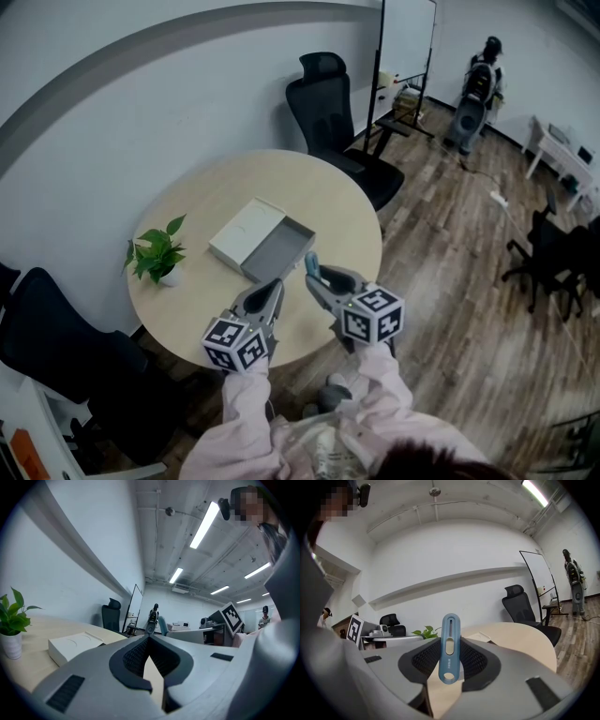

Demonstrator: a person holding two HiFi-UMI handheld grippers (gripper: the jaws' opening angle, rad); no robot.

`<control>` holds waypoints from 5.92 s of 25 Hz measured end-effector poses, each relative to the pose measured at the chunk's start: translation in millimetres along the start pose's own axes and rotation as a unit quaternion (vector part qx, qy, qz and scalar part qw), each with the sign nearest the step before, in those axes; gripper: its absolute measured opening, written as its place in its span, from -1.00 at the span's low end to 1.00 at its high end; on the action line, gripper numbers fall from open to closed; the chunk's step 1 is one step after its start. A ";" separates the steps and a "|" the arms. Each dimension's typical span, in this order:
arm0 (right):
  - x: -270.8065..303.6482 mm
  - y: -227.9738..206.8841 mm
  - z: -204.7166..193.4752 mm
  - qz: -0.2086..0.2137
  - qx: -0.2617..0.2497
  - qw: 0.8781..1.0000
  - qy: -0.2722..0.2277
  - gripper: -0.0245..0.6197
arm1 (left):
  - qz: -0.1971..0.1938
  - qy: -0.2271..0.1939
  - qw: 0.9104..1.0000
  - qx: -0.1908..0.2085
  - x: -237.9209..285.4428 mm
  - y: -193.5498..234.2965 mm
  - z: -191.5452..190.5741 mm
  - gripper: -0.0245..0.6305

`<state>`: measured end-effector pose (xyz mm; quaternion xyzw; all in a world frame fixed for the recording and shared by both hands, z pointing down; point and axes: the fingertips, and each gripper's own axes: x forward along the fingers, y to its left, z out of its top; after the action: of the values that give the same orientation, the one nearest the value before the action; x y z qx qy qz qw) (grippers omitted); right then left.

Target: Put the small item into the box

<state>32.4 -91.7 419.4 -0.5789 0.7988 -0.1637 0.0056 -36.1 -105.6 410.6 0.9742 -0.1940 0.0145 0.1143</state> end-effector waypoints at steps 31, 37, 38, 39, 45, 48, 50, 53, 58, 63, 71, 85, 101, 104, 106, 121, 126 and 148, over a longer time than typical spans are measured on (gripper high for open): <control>97.9 -80.3 12.5 0.094 -0.004 0.993 0.069 -0.53 | 0.081 0.003 0.996 -0.046 82.1 79.0 -5.4 -0.90; 118.6 -80.6 9.1 0.121 -0.005 0.989 0.084 -0.53 | 0.104 0.003 0.993 -0.058 85.0 95.7 -8.7 -0.90; 121.5 -80.8 8.6 0.126 -0.006 0.988 0.086 -0.53 | 0.108 0.005 0.992 -0.060 85.6 97.5 -10.1 -0.90; 124.3 -80.9 8.0 0.130 -0.006 0.987 0.089 -0.53 | 0.112 0.006 0.992 -0.062 85.8 99.4 -11.6 -0.90; 133.3 -85.5 11.1 0.150 -0.014 0.983 0.100 -0.53 | 0.134 0.003 0.988 -0.072 90.3 105.8 -12.6 -0.90; 142.2 -86.2 9.1 0.162 -0.014 0.981 0.105 -0.53 | 0.144 0.004 0.987 -0.077 89.9 112.3 -14.5 -0.90; 147.5 -85.8 7.7 0.170 -0.013 0.979 0.109 -0.53 | 0.151 0.005 0.985 -0.080 89.7 115.8 -16.4 -0.90; 153.7 -87.3 4.2 0.182 -0.018 0.976 0.120 -0.53 | 0.162 0.006 0.983 -0.087 91.5 120.2 -19.9 -0.90; 163.8 -91.9 -2.5 0.195 -0.030 0.970 0.142 -0.53 | 0.181 0.003 0.978 -0.100 94.7 129.9 -25.7 -0.90; 173.3 -99.8 -6.6 0.205 -0.036 0.966 0.156 -0.53 | 0.194 0.005 0.975 -0.111 100.2 136.6 -31.4 -0.90; 187.9 -103.3 -16.0 0.216 -0.041 0.959 0.179 -0.53 | 0.204 0.015 0.970 -0.128 104.5 146.6 -42.4 -0.90; 212.5 -102.0 -39.7 0.228 -0.069 0.943 0.233 -0.53 | 0.205 0.039 0.962 -0.179 102.9 159.5 -71.1 -0.90; 222.9 -101.7 -69.7 0.251 -0.112 0.910 0.309 -0.53 | 0.196 0.061 0.953 -0.221 105.1 161.2 -94.0 -0.90; 223.7 -102.0 -74.5 0.257 -0.118 0.905 0.318 -0.53 | 0.197 0.064 0.951 -0.228 105.4 160.4 -98.2 -0.90; 225.2 -102.6 -77.8 0.260 -0.126 0.900 0.325 -0.53 | 0.198 0.064 0.950 -0.233 104.7 160.6 -100.8 -0.90; 236.5 -103.4 -106.8 0.287 -0.169 0.858 0.391 -0.53 | 0.199 0.068 0.941 -0.267 104.3 167.3 -114.0 -0.90; 240.1 -102.5 -115.5 0.294 -0.181 0.844 0.409 -0.53 | 0.198 0.072 0.939 -0.273 104.1 169.4 -117.7 -0.90; 249.2 -96.2 -151.2 0.306 -0.207 0.798 0.476 -0.53 | 0.197 0.096 0.934 -0.284 94.7 174.7 -127.8 -0.90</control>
<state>9.1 -310.6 633.3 -0.1412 0.8514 -0.2391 -0.4450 -13.1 -268.9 579.8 0.8375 -0.3660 0.0746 0.3989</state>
